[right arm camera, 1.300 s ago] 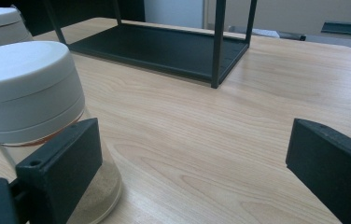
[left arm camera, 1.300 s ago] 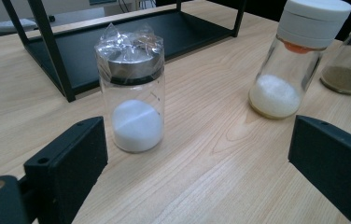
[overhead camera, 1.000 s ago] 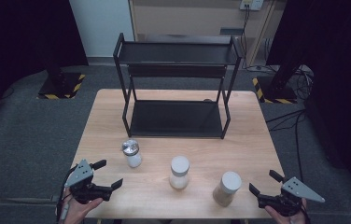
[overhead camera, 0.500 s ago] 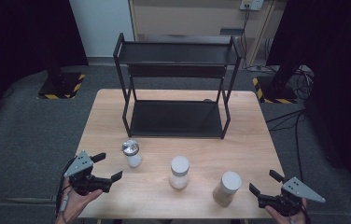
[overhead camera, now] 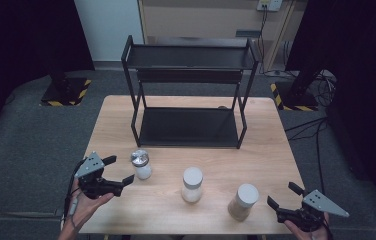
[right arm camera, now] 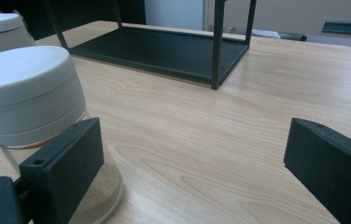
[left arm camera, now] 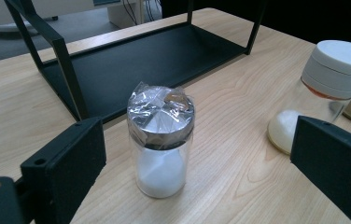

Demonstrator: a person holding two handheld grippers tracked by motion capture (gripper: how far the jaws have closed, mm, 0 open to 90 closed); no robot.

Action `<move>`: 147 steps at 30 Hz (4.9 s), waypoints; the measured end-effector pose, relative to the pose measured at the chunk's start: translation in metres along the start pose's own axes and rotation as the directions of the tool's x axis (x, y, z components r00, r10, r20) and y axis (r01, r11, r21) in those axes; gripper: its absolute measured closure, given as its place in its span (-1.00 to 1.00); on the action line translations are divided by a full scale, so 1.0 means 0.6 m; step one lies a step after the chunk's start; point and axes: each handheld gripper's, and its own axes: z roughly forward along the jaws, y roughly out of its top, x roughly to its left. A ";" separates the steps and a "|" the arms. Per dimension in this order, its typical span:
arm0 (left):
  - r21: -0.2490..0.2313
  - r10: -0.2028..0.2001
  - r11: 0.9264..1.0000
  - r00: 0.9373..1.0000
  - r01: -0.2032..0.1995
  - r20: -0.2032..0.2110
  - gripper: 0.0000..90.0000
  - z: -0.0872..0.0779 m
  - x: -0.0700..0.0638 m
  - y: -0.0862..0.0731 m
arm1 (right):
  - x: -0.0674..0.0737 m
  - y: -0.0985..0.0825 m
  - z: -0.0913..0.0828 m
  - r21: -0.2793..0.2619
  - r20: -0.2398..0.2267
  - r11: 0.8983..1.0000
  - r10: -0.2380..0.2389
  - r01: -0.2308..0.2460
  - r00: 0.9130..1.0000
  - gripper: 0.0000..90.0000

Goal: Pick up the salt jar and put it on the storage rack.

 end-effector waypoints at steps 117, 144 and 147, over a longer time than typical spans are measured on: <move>0.013 0.091 0.996 0.994 -0.092 0.062 -0.26 0.205 0.025 0.086 | -0.007 -0.004 -0.001 -0.018 -0.018 1.000 0.013 -0.013 1.000 -0.88; -0.007 0.047 0.999 0.997 -0.047 -0.054 -0.26 0.270 0.035 0.147 | -0.009 -0.005 -0.001 -0.020 -0.022 1.000 0.015 -0.015 1.000 -0.88; -0.008 0.042 0.999 0.997 -0.042 -0.068 -0.26 0.280 0.040 0.152 | -0.009 -0.005 -0.002 -0.020 -0.023 1.000 0.016 -0.016 1.000 -0.88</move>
